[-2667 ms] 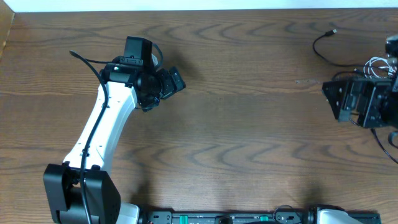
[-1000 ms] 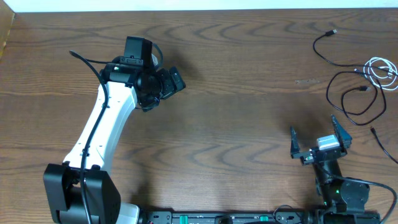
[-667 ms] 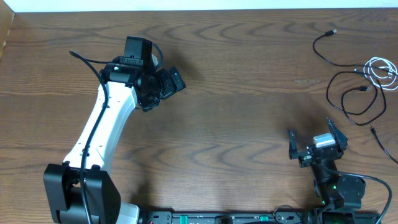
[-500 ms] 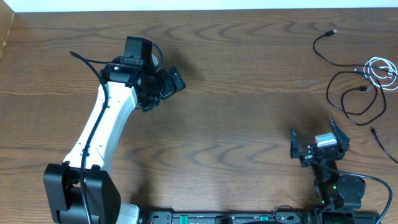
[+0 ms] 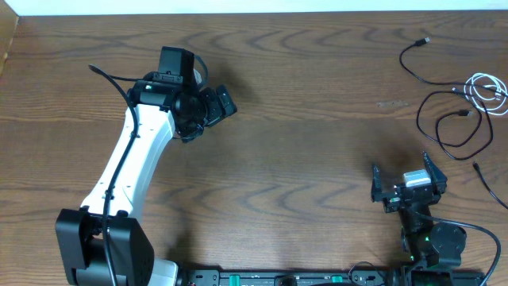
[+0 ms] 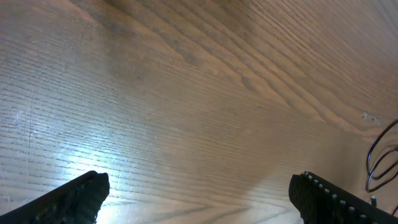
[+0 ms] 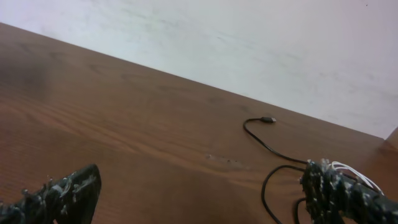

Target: Untangle cables

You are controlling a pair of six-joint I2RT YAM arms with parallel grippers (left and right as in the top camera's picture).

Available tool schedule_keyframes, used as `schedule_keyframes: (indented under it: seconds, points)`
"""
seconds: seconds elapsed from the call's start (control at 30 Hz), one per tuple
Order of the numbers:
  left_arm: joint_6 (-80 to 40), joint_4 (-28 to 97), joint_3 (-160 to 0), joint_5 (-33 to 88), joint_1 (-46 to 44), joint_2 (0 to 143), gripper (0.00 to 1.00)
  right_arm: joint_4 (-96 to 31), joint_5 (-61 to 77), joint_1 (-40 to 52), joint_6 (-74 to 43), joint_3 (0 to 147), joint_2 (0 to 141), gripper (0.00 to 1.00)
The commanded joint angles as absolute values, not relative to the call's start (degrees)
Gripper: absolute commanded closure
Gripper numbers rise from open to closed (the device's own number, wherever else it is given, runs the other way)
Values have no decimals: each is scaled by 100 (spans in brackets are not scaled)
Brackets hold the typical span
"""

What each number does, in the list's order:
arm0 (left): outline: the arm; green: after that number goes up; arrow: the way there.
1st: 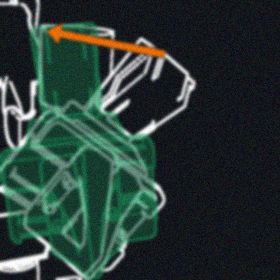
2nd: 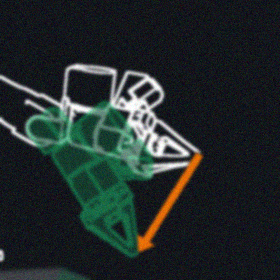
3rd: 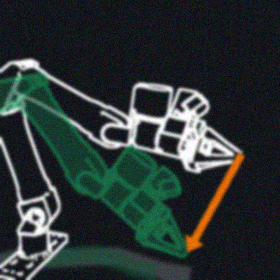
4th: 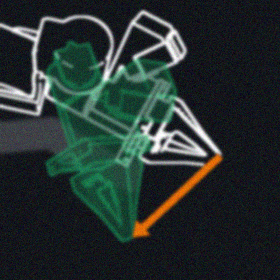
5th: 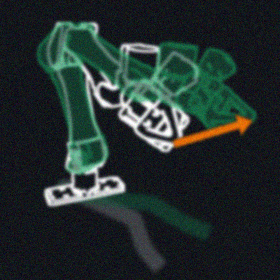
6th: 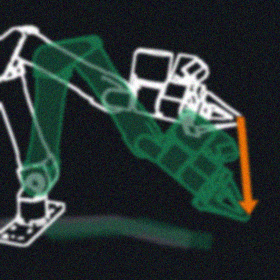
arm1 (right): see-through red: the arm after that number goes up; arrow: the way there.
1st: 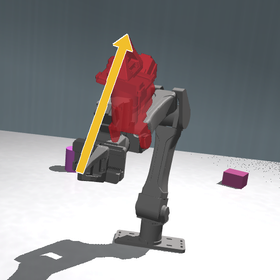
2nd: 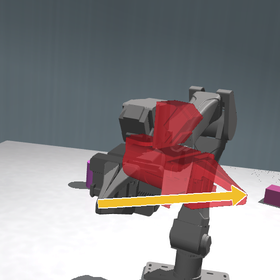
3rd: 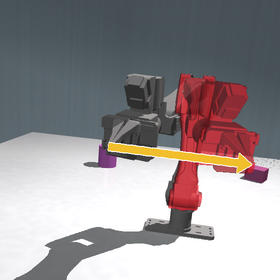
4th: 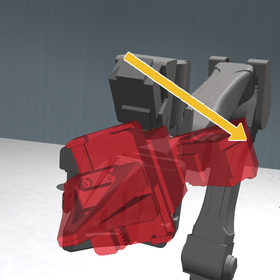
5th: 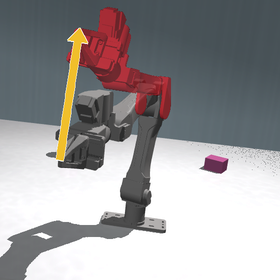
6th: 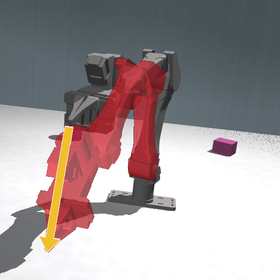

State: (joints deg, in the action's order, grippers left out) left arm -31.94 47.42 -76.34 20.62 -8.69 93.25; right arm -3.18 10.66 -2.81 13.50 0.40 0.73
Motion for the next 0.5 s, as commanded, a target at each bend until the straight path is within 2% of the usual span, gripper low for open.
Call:
schedule_keyframes:
  seconds: [0.0,0.23,0.47]
  points:
    - [-3223,4751,-7703,1984,-858,9356,2,-349,998,-263,1378,32,49,1]
    - [-3028,4777,-7703,954,-858,9356,2,-349,1000,-263,1378,32,49,1]
    - [-3026,4788,-7703,635,-843,9166,2,-346,998,-263,1378,32,49,1]
